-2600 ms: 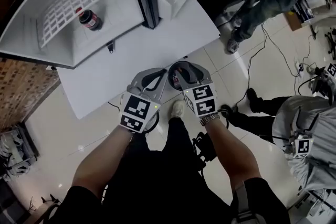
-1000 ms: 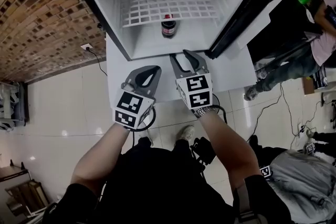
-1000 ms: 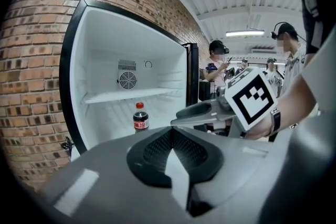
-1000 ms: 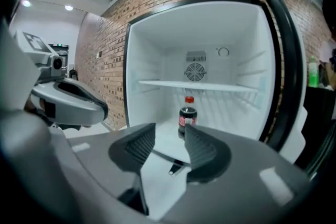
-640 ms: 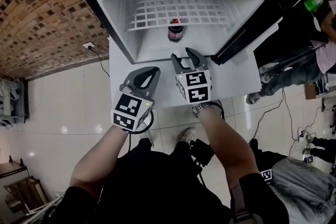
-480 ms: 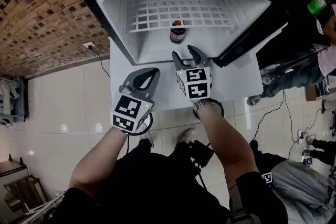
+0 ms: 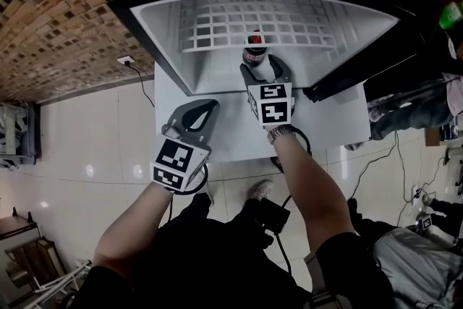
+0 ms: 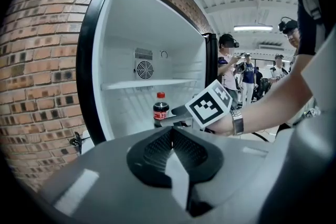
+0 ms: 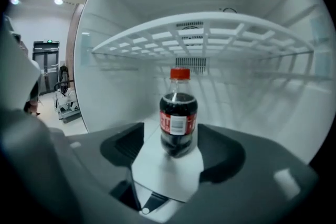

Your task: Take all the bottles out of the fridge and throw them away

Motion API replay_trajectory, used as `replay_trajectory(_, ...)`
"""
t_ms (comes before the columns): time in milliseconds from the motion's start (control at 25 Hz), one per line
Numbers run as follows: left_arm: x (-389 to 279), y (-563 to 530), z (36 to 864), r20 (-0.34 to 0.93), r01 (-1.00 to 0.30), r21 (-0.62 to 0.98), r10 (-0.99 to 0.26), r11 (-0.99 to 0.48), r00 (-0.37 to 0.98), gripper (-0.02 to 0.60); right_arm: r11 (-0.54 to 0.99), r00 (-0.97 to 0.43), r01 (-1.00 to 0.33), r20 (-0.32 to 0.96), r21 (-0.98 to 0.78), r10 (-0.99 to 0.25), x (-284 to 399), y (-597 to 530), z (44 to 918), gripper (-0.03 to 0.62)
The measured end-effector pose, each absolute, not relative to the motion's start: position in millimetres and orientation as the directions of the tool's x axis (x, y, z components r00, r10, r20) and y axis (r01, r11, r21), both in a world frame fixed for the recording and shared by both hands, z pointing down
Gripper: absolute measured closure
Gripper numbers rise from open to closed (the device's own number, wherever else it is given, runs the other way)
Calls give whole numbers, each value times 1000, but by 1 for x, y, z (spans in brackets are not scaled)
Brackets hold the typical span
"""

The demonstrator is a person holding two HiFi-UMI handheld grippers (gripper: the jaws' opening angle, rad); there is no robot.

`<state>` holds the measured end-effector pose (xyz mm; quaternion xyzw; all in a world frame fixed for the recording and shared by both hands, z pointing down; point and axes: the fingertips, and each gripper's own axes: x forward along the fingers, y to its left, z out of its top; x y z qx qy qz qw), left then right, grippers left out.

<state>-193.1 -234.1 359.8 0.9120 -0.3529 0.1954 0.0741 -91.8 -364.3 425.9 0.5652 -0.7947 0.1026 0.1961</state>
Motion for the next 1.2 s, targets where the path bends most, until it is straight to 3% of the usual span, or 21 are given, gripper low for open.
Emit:
replay_trajectory(560,-208,-242,372,432,-679,-17,-618,-734,657,578,316,-256,-945,419,81,-871,-94,-407,441,261)
replay_trajectory(680,-212,-243,374,436,-682,-19,-619,-731,653,578,309,-250,-947,413,82,-876,-93,-409,439,283)
replay_trajectory(1200,-196,-231,371,428,-653,-8,-592,-758,683,578,292,-239,-954,400,74,-885,-78,-359,430,289)
